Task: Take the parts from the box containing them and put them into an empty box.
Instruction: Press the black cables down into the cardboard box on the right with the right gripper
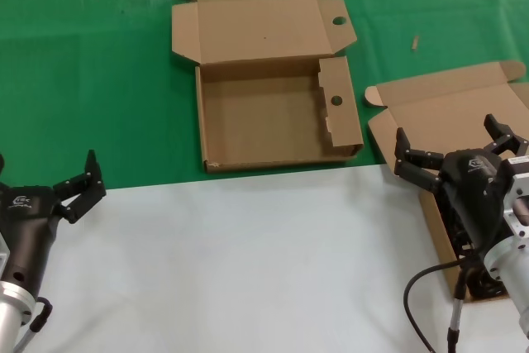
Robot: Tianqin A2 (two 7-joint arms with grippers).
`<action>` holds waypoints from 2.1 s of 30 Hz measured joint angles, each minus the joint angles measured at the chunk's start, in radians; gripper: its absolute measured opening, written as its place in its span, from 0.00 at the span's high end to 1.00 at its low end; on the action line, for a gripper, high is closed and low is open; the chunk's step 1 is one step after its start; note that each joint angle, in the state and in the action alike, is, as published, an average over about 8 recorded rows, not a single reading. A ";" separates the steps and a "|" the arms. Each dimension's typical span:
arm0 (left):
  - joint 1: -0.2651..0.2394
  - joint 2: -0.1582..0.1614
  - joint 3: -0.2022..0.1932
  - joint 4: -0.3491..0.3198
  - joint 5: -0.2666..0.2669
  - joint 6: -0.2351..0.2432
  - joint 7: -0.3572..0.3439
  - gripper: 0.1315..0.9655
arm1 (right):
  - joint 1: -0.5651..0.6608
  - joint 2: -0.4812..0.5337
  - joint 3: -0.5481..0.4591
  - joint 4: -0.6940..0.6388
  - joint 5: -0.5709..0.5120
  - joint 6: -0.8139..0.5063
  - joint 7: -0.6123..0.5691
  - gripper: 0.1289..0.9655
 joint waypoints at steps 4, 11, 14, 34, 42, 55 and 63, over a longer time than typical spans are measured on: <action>0.000 0.000 0.000 0.000 0.000 0.000 0.000 0.10 | 0.000 -0.003 0.008 -0.002 -0.002 -0.005 -0.004 0.00; 0.000 0.000 0.000 0.000 0.000 0.000 0.000 0.22 | 0.000 -0.012 0.049 -0.012 -0.007 -0.034 -0.021 0.00; 0.000 0.000 0.000 0.000 0.000 0.000 0.000 0.29 | -0.004 0.000 0.051 -0.011 -0.005 -0.036 -0.020 0.00; 0.000 0.000 0.000 0.000 0.000 0.000 0.000 0.81 | -0.030 0.613 -0.142 0.100 0.047 -0.125 0.081 0.00; 0.000 0.000 0.000 0.000 0.000 0.000 0.000 0.87 | 0.022 0.831 -0.123 0.092 0.040 -0.434 0.029 0.00; 0.000 0.000 0.000 0.000 0.000 0.000 0.000 0.99 | 0.368 0.921 -0.240 -0.031 -0.100 -0.947 -0.063 0.00; 0.000 0.000 0.000 0.000 0.000 0.000 0.000 0.99 | 0.557 0.880 -0.316 -0.088 -0.245 -1.162 -0.122 0.00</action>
